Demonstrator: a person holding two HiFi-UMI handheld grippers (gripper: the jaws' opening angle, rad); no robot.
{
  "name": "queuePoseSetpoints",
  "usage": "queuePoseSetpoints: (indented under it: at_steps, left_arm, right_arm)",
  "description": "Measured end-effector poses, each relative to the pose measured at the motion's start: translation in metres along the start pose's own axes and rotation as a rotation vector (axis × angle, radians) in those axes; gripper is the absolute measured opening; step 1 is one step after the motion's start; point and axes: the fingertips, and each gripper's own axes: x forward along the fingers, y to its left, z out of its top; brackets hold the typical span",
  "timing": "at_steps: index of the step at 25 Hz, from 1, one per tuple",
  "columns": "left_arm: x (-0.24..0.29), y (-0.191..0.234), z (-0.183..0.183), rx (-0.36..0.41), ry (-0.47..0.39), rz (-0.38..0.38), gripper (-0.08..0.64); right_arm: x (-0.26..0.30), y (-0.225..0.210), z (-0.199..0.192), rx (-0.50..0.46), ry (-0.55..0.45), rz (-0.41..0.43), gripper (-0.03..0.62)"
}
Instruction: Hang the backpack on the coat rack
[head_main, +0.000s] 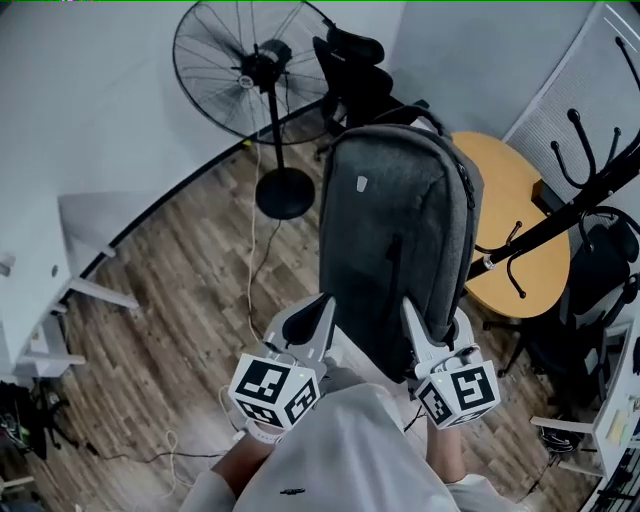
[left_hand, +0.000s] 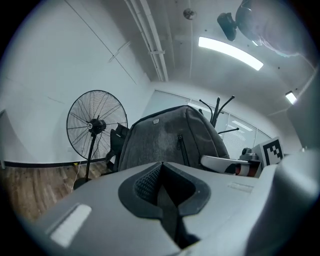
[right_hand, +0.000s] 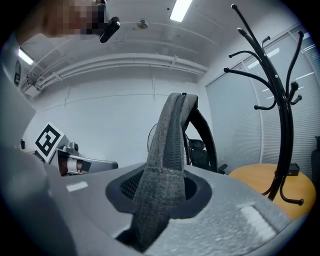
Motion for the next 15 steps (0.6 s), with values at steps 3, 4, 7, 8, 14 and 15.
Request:
queuePoseSetpoints:
  at_steps: [3,4,7,8,14,15]
  left_arm:
    - [0.031,0.003,0.013,0.019,0.012,-0.028,0.017]
    - [0.041,0.004,0.017,0.024,0.016,-0.036,0.017]
    - [0.069,0.006,0.025,0.041,0.031,-0.071,0.017]
    - [0.077,0.005,0.026,0.048,0.037,-0.084,0.017]
    - [0.113,-0.002,0.033,0.077,0.072,-0.159,0.017]
    - [0.115,0.000,0.032,0.075,0.081,-0.170,0.017]
  right_arm:
    - [0.019,-0.022,0.007,0.012,-0.007,-0.022,0.104]
    - [0.024,-0.029,0.009,0.016,-0.011,-0.028,0.104]
    - [0.038,-0.046,0.018,0.016,-0.033,-0.052,0.104]
    - [0.042,-0.050,0.021,0.014,-0.041,-0.061,0.104]
    - [0.048,-0.075,0.026,0.021,-0.059,-0.133,0.104]
    - [0.049,-0.076,0.026,0.025,-0.057,-0.148,0.104]
